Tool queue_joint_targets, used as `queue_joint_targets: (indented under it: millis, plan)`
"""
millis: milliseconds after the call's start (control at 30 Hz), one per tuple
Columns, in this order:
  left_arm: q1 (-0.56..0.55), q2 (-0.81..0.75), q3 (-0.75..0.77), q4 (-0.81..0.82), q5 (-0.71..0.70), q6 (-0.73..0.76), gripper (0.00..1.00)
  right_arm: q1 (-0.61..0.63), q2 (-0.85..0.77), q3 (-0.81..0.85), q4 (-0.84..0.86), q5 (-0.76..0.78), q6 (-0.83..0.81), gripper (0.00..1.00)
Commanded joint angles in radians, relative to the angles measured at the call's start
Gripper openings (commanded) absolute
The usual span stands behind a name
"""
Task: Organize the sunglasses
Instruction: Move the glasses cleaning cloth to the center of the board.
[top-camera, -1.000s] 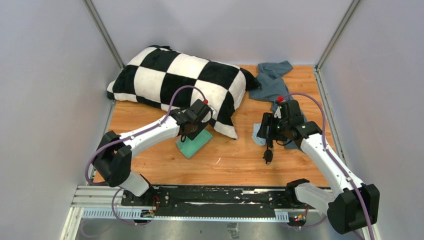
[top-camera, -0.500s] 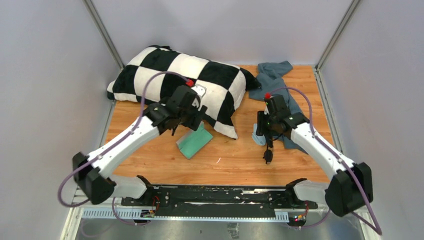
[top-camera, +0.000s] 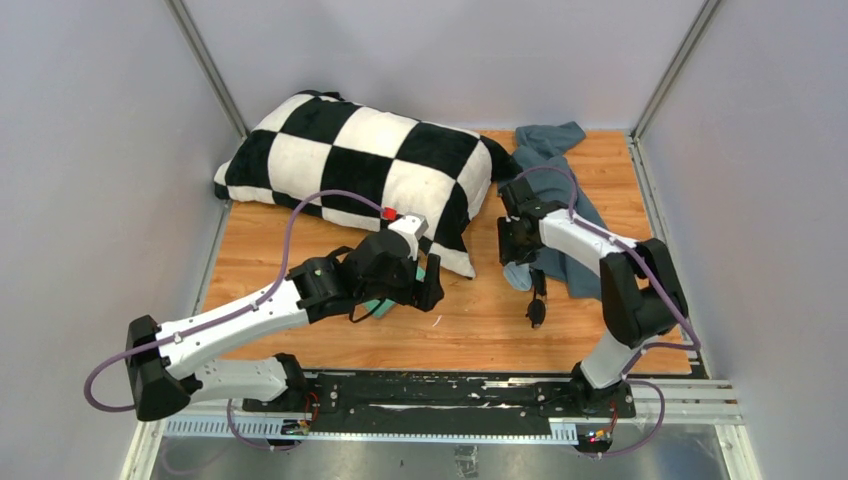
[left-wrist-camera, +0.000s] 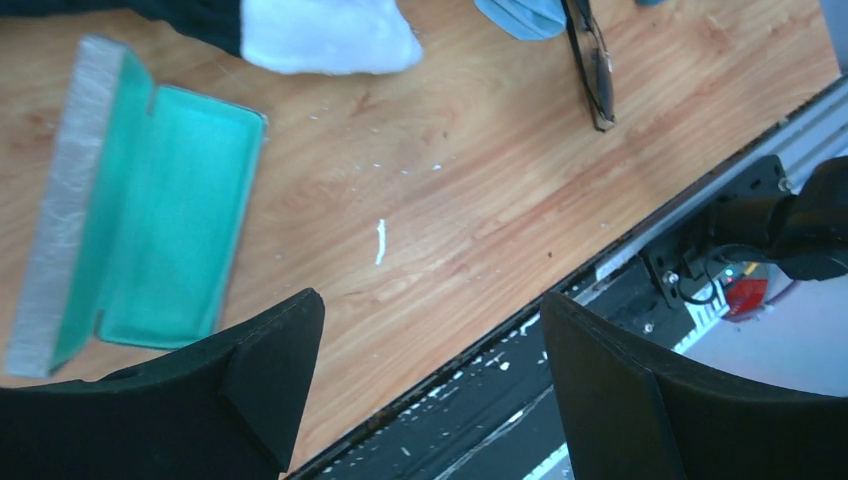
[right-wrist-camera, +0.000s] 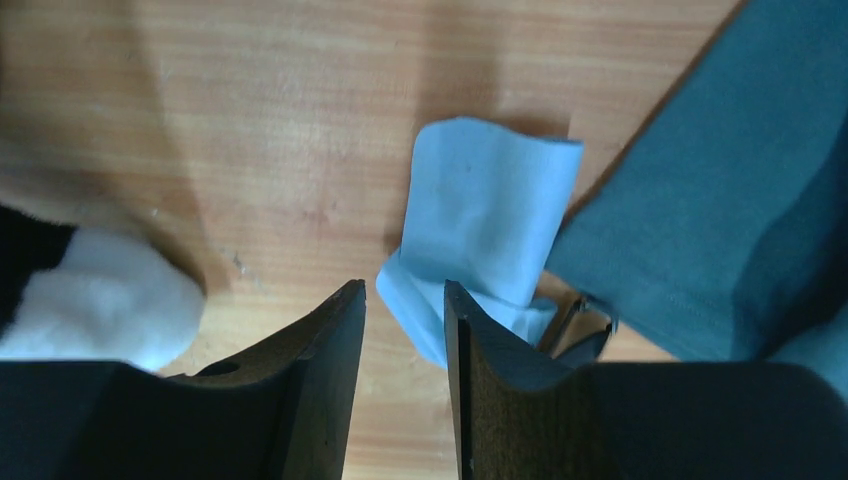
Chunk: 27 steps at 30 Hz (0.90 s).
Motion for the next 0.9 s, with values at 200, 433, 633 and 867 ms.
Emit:
queue_joint_targets:
  millis: [200, 433, 633, 867]
  plan:
    - [-0.077, 0.021, -0.07, 0.171, -0.059, -0.11, 0.87, -0.003, 0.16, 0.062, 0.052, 0.114, 0.014, 0.34]
    - [-0.077, -0.003, -0.098, 0.142, -0.091, -0.116, 0.87, -0.01, 0.148, 0.055, 0.08, 0.063, 0.021, 0.0]
    - [-0.078, -0.045, -0.134, 0.123, -0.159, -0.128, 0.89, 0.047, -0.022, 0.016, 0.065, -0.02, 0.001, 0.0]
    - [-0.077, -0.083, -0.163, 0.053, -0.265, -0.165, 0.91, 0.295, -0.261, -0.191, 0.056, -0.122, 0.062, 0.0]
